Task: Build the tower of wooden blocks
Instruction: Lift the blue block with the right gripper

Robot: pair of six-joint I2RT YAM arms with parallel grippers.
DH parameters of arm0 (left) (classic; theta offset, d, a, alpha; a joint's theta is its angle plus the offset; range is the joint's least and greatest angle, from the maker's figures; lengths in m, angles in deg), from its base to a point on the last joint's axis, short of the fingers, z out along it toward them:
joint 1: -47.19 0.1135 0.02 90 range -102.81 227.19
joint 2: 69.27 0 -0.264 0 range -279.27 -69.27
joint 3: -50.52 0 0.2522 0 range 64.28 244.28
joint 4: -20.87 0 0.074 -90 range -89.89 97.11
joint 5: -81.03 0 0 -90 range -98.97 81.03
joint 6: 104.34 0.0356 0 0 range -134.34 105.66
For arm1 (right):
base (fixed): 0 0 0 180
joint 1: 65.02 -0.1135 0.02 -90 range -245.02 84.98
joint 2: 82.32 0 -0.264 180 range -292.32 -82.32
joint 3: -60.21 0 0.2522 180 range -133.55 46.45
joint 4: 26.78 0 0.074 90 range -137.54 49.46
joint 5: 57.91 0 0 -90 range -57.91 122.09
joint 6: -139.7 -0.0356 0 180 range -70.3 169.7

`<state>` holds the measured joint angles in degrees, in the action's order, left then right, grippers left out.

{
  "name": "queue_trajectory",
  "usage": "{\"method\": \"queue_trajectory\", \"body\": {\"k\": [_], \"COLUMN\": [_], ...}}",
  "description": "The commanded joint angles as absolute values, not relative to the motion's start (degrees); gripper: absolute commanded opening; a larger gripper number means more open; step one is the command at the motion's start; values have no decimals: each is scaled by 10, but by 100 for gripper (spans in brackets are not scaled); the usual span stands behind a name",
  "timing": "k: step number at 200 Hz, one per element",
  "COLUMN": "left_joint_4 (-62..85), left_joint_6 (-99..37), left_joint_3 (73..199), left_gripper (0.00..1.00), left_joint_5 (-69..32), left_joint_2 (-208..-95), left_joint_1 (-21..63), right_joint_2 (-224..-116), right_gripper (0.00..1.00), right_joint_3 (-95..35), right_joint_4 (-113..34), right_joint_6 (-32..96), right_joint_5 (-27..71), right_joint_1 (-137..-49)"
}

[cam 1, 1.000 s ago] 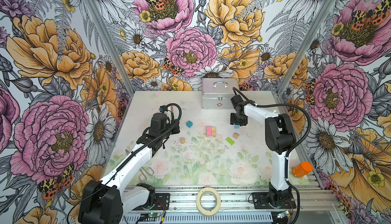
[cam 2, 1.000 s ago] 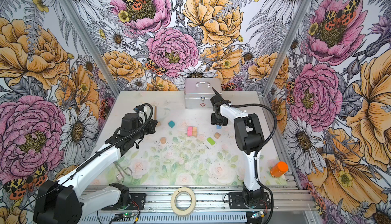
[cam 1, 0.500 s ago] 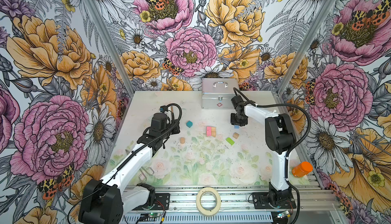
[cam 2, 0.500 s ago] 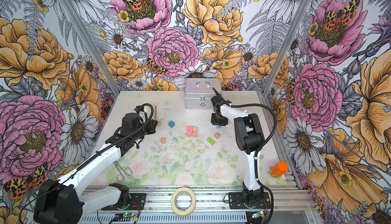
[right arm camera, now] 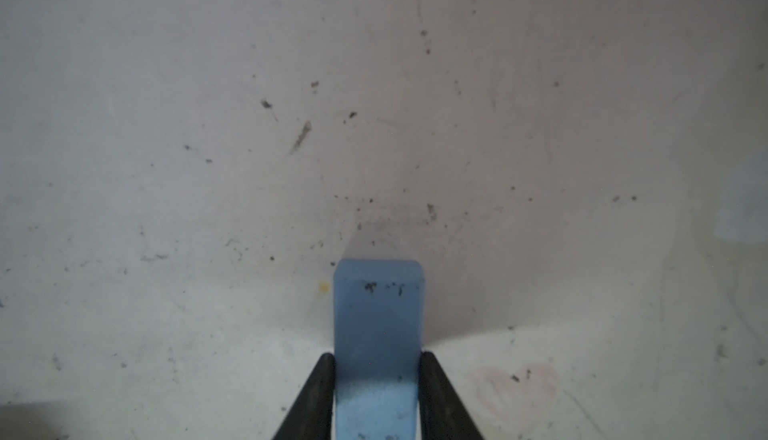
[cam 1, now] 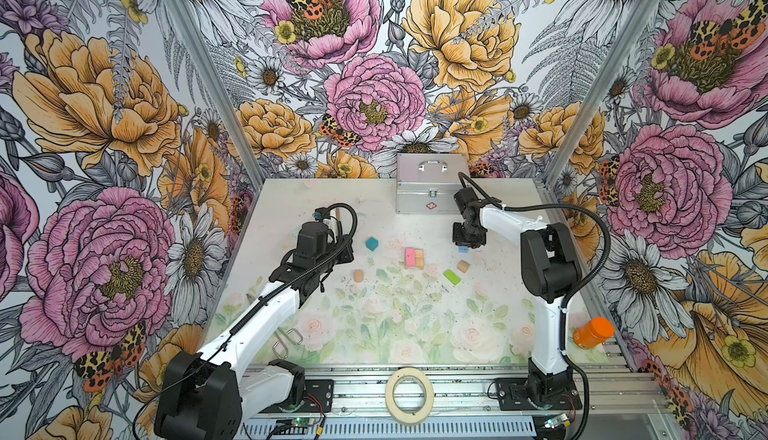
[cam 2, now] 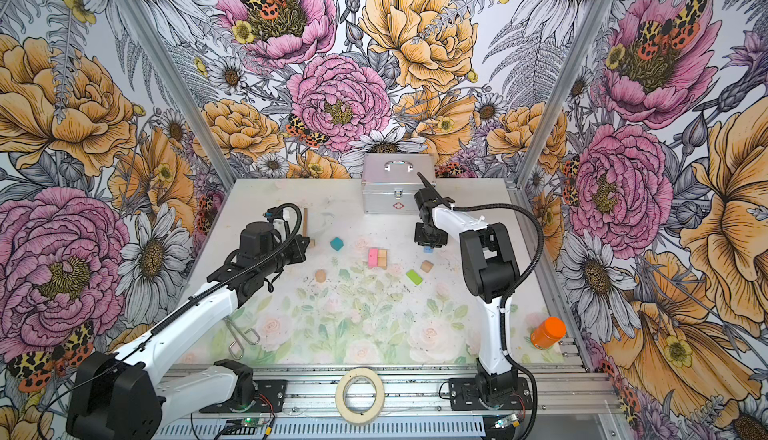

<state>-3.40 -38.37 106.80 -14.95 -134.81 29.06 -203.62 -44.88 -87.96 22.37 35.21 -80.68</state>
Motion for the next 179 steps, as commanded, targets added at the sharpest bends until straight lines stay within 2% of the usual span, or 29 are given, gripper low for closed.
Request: {"method": "queue_trajectory", "body": {"k": [1, 117, 132, 179], "left_joint_4": [-34, -30, -31, -27], "left_joint_6": [-389, -389, -389, -388], "left_joint_3": [1085, 1086, 1086, 1084], "left_gripper": [3, 2, 2, 2], "left_joint_5": [-144, -146, -146, -147], "left_joint_2": [-1352, -1358, -1358, -1359], "left_joint_1": [288, 287, 287, 288], "right_joint_2": [-2055, -2059, -2056, -2022], "right_gripper": [34, 34, 32, 14], "right_joint_3": [-447, -452, -451, -443], "right_joint_4": [-873, -874, -874, -876], "right_joint_6": [222, 218, 219, 210], "right_joint_5": [349, 346, 347, 359], "right_joint_1": [-804, -804, -804, -808]}}
